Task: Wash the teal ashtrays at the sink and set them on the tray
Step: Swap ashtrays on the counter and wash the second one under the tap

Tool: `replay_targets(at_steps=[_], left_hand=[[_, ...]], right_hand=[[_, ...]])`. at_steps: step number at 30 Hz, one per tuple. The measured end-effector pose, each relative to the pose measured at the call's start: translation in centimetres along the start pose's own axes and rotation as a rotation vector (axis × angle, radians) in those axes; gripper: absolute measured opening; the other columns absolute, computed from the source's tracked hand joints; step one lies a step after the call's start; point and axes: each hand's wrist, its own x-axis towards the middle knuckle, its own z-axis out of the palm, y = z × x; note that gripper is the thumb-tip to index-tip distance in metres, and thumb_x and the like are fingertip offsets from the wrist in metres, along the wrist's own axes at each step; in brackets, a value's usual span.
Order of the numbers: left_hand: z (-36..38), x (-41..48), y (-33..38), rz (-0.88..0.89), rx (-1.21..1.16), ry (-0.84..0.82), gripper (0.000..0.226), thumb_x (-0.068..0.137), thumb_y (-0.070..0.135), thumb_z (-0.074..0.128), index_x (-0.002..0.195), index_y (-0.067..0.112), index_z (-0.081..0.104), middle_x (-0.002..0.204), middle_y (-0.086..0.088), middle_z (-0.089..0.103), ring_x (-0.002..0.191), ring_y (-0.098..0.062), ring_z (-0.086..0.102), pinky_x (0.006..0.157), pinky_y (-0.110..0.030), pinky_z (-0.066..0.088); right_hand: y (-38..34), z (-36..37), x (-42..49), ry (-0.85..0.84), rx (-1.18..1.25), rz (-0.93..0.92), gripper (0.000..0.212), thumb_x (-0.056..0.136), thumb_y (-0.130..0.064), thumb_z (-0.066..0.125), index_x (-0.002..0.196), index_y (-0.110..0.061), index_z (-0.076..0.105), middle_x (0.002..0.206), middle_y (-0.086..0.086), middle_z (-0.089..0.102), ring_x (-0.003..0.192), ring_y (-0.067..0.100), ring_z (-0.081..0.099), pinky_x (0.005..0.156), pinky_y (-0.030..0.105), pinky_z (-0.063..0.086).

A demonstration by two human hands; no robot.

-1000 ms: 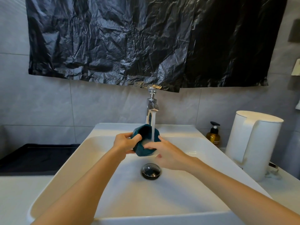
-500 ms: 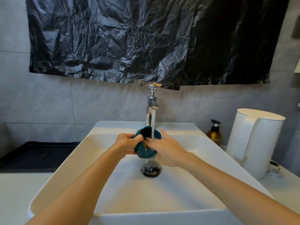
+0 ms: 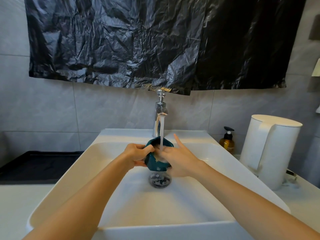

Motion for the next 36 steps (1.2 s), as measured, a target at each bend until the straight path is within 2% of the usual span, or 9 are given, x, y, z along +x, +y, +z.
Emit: replay_targets(at_steps=[4, 7, 10, 15, 21, 26, 32, 34, 36], left_hand=[[0.3, 0.1, 0.2, 0.020, -0.004, 0.034, 0.039, 0.087, 0.020, 0.067, 0.120, 0.002, 0.060, 0.110, -0.016, 0.066, 0.090, -0.029, 0.066, 0.080, -0.043, 0.058], [0.2, 0.0, 0.1, 0.048, 0.038, 0.056, 0.040, 0.086, 0.018, 0.067, 0.122, 0.001, 0.059, 0.106, -0.013, 0.063, 0.090, -0.028, 0.063, 0.081, -0.043, 0.056], [-0.3, 0.0, 0.0, 0.074, 0.115, 0.081, 0.042, 0.086, 0.019, 0.067, 0.123, 0.002, 0.058, 0.104, -0.010, 0.061, 0.092, -0.028, 0.061, 0.081, -0.041, 0.055], [-0.7, 0.1, 0.0, 0.127, 0.244, 0.056, 0.041, 0.085, 0.022, 0.068, 0.122, 0.006, 0.061, 0.105, -0.010, 0.063, 0.097, -0.031, 0.064, 0.081, -0.041, 0.058], [-0.9, 0.1, 0.5, 0.147, 0.204, 0.111, 0.040, 0.085, 0.022, 0.069, 0.121, 0.006, 0.061, 0.106, -0.011, 0.066, 0.093, -0.031, 0.066, 0.080, -0.041, 0.058], [-1.1, 0.0, 0.6, 0.128, 0.181, 0.122, 0.040, 0.085, 0.021, 0.068, 0.121, 0.005, 0.061, 0.106, -0.011, 0.064, 0.093, -0.030, 0.064, 0.081, -0.040, 0.057], [-1.0, 0.0, 0.6, 0.146, 0.209, 0.111, 0.039, 0.084, 0.023, 0.069, 0.119, 0.008, 0.063, 0.108, -0.012, 0.066, 0.092, -0.030, 0.066, 0.080, -0.040, 0.058], [-1.0, 0.0, 0.5, 0.145, 0.206, 0.122, 0.039, 0.084, 0.024, 0.070, 0.119, 0.008, 0.063, 0.105, -0.012, 0.067, 0.090, -0.030, 0.066, 0.081, -0.041, 0.058], [-1.1, 0.1, 0.4, 0.144, 0.237, 0.131, 0.040, 0.083, 0.026, 0.070, 0.119, 0.009, 0.064, 0.103, -0.011, 0.067, 0.089, -0.030, 0.067, 0.082, -0.042, 0.058]], right_hand=[[-0.8, -1.3, -0.7, 0.050, -0.251, 0.018, 0.033, 0.087, -0.011, 0.048, 0.119, -0.010, 0.056, 0.104, 0.003, 0.064, 0.102, 0.020, 0.060, 0.113, 0.051, -0.015], [-1.9, -2.1, -0.9, 0.175, -0.148, -0.043, 0.022, 0.075, 0.000, 0.063, 0.096, -0.006, 0.066, 0.075, 0.011, 0.066, 0.083, 0.031, 0.062, 0.108, 0.045, 0.033], [-2.3, -1.8, -1.5, 0.162, 0.093, -0.071, 0.027, 0.081, -0.003, 0.060, 0.107, -0.008, 0.065, 0.099, 0.014, 0.066, 0.105, 0.035, 0.055, 0.090, 0.036, 0.046], [-0.6, -0.6, -0.6, 0.051, -0.366, -0.135, 0.028, 0.086, -0.011, 0.055, 0.112, -0.014, 0.066, 0.115, 0.003, 0.066, 0.131, 0.021, 0.042, 0.114, 0.050, -0.015], [-0.3, 0.5, 0.1, 0.090, -0.510, -0.109, 0.044, 0.087, -0.018, 0.055, 0.131, -0.019, 0.057, 0.121, 0.006, 0.066, 0.138, 0.028, 0.034, 0.109, 0.049, -0.028], [-0.8, -0.1, 0.2, 0.275, -0.332, -0.156, 0.042, 0.065, -0.008, 0.077, 0.105, -0.020, 0.072, 0.091, 0.007, 0.075, 0.106, 0.025, 0.066, 0.113, 0.049, 0.009], [-0.8, 0.1, 0.1, 0.055, -0.499, -0.117, 0.035, 0.087, -0.015, 0.056, 0.121, -0.020, 0.063, 0.113, 0.003, 0.069, 0.128, 0.026, 0.046, 0.109, 0.046, -0.027], [-1.1, 0.2, -0.2, 0.133, -0.281, -0.118, 0.040, 0.085, -0.013, 0.058, 0.124, -0.023, 0.059, 0.106, 0.002, 0.071, 0.117, 0.026, 0.054, 0.119, 0.041, 0.012], [-1.7, 0.0, -0.8, 0.119, 0.118, -0.051, 0.047, 0.090, -0.011, 0.052, 0.134, -0.027, 0.046, 0.115, 0.006, 0.065, 0.113, 0.030, 0.053, 0.088, 0.036, 0.047]])
